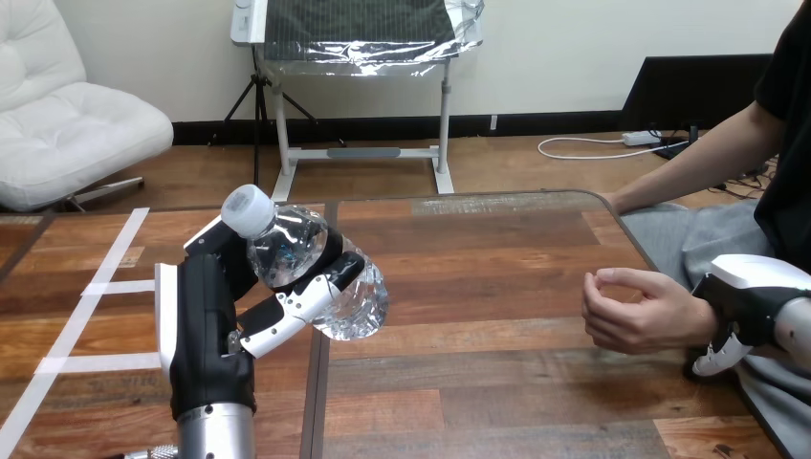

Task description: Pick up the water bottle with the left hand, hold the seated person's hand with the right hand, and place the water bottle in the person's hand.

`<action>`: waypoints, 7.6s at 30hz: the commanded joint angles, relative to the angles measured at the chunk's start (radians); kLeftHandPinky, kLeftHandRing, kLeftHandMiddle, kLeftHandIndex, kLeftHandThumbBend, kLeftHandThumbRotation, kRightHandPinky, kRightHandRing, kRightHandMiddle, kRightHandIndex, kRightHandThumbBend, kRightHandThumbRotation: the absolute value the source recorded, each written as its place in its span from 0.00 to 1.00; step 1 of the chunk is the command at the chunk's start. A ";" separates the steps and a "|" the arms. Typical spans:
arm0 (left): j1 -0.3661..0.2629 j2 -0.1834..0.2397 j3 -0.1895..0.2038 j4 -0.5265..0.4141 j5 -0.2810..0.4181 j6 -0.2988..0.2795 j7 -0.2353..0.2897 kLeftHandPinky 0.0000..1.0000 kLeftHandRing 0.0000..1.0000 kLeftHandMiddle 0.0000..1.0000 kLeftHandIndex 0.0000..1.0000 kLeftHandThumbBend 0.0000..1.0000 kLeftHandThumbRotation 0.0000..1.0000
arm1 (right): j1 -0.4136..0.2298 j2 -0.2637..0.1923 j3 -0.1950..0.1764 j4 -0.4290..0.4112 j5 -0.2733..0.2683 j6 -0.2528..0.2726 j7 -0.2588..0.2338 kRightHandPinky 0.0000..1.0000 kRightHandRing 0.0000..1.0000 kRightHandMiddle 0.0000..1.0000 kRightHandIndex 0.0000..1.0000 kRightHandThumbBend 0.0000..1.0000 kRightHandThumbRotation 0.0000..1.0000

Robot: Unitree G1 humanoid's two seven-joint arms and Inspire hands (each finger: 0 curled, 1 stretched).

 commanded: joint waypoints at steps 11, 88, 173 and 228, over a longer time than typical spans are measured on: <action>-0.073 -0.016 -0.012 -0.050 0.015 -0.020 -0.006 0.36 0.40 0.44 0.48 0.65 0.00 | 0.020 0.031 -0.011 0.000 0.031 -0.026 0.019 0.22 0.31 0.43 0.66 0.65 0.00; -0.182 -0.023 -0.125 -0.051 0.099 0.070 -0.047 0.33 0.38 0.44 0.48 0.63 0.00 | 0.064 -0.046 -0.113 -0.252 0.051 -0.062 -0.010 0.22 0.28 0.37 0.38 0.71 0.00; -0.310 -0.059 -0.280 0.033 0.103 0.068 -0.053 0.35 0.38 0.43 0.47 0.62 0.00 | 0.158 -0.053 -0.190 -0.661 0.036 -0.002 0.075 0.17 0.22 0.29 0.33 0.74 0.00; -0.312 -0.040 -0.281 0.036 0.100 0.040 -0.054 0.37 0.39 0.43 0.48 0.60 0.00 | 0.217 -0.057 -0.227 -0.653 0.041 -0.052 0.029 0.16 0.21 0.27 0.29 0.74 0.00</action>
